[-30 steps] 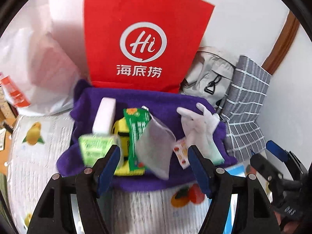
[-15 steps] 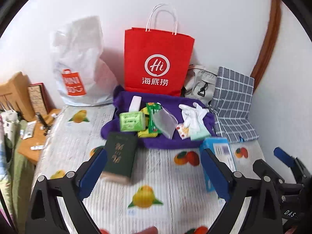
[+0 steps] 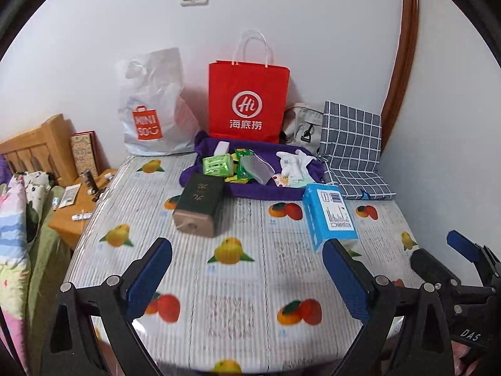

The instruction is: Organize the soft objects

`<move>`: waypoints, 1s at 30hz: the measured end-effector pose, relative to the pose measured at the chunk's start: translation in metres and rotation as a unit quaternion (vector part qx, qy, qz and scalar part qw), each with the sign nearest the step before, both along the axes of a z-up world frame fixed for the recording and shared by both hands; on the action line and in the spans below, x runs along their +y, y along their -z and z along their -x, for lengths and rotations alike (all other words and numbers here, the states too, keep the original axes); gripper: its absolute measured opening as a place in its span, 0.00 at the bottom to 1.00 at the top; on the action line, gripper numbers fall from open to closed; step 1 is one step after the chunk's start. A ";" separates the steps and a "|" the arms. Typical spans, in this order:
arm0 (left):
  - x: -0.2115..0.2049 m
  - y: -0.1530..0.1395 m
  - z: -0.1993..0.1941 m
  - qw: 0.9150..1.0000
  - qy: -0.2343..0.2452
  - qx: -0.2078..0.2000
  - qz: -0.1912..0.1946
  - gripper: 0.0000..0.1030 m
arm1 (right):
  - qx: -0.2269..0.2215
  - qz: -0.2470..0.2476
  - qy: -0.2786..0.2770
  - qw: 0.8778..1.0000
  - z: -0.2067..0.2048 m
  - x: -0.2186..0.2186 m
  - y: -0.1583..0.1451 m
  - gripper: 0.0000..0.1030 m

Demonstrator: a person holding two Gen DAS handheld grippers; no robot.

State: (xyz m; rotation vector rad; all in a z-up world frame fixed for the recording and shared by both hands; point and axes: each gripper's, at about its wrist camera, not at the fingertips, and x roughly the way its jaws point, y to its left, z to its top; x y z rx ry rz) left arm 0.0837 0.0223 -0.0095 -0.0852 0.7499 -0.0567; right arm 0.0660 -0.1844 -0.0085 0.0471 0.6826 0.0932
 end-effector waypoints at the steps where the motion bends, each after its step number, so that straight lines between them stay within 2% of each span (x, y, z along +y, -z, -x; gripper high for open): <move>1: 0.001 -0.002 0.007 1.000 -0.003 -0.003 0.002 0.94 | -0.003 -0.004 0.002 1.000 0.009 -0.002 -0.002 1.00; 6: 0.003 -0.011 0.040 1.000 -0.006 -0.023 -0.003 0.94 | -0.021 -0.009 0.005 1.000 0.043 -0.010 -0.012 1.00; 11: 0.002 -0.018 0.057 0.999 -0.009 -0.035 -0.010 0.95 | -0.033 -0.009 0.002 0.999 0.057 -0.012 -0.019 1.00; 30: -0.004 -0.019 0.062 0.999 -0.004 -0.036 -0.023 0.95 | -0.031 -0.013 0.006 0.999 0.062 -0.017 -0.018 1.00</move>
